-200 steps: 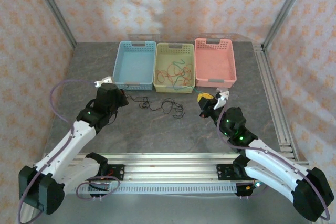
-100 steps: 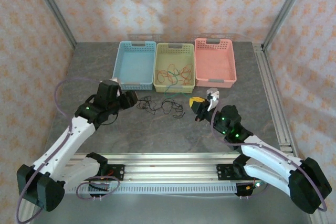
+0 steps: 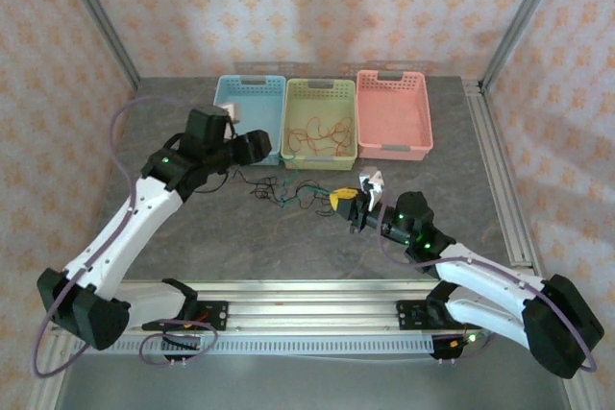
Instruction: Untangle the cables
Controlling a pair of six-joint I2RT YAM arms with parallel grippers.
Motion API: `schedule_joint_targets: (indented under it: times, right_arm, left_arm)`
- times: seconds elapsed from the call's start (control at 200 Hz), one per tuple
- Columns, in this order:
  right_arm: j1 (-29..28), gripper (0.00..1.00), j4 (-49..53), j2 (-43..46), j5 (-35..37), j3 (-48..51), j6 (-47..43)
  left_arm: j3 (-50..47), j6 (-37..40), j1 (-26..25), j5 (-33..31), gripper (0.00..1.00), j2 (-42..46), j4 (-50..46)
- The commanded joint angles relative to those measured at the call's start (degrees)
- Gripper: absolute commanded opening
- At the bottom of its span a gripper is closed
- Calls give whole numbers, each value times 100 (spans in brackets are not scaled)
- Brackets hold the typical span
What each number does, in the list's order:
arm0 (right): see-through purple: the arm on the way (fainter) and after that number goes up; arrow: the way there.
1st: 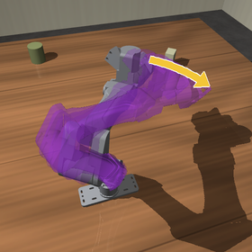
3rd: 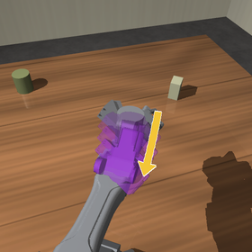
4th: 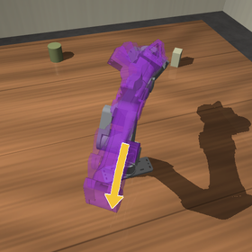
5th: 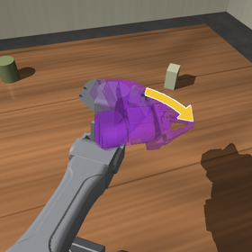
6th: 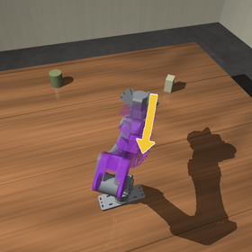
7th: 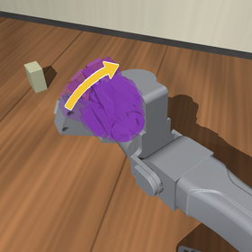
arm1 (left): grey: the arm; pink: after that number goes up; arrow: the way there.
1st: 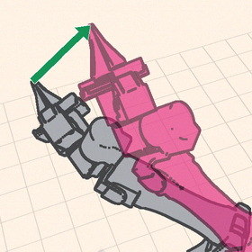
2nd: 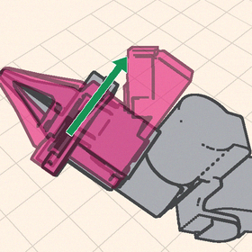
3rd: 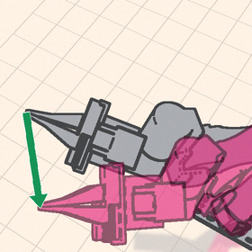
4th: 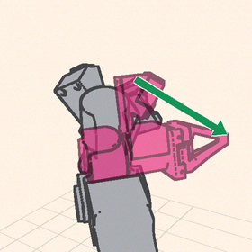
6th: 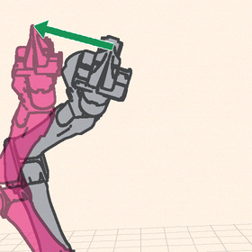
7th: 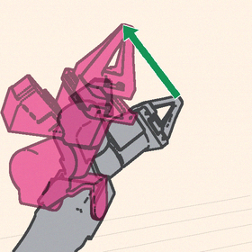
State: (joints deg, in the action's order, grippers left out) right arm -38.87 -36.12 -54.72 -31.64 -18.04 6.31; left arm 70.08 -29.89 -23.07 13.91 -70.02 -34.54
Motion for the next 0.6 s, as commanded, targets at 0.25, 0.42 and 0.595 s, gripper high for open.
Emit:
schedule_joint_targets:
  times: [0.25, 0.42, 0.595]
  right_arm:
    - [-60, 0, -290, 14, -264, -228, -160]
    - [-59, 0, -260, 9, -213, -236, -147]
    - [-59, 0, -264, 5, -220, -235, -147]
  left_arm:
    - [1263, 567, -856, -1339, 68, -1220, -1000]
    - [1216, 614, -910, -1370, 67, -1293, -980]
    - [1178, 625, -979, -1382, 65, -1423, -953]
